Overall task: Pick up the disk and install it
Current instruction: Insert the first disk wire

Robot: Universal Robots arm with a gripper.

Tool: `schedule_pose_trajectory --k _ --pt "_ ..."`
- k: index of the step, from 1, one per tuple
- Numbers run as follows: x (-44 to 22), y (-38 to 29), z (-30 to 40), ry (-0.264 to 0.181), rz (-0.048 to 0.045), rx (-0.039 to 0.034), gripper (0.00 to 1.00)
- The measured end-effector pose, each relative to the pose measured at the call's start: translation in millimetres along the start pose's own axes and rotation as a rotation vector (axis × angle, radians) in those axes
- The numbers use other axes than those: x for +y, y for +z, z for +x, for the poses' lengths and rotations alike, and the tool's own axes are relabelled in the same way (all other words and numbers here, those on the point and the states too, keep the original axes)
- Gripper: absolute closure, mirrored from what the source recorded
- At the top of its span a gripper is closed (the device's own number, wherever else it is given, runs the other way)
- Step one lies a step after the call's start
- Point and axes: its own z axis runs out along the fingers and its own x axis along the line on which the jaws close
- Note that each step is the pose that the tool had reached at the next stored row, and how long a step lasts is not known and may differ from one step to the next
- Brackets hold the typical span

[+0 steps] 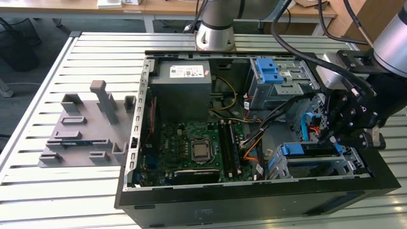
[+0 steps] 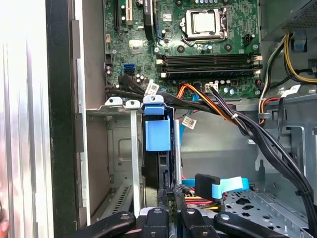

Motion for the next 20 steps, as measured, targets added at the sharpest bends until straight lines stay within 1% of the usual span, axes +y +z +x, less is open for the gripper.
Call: schedule_pose_trajectory --k 13,20 --pt "-2.2 2.3 -0.1 0.007 -0.0043 0.0001 0.84" --pt "-3.0 3.5 1.1 0.007 -0.005 -0.0022 0.84"
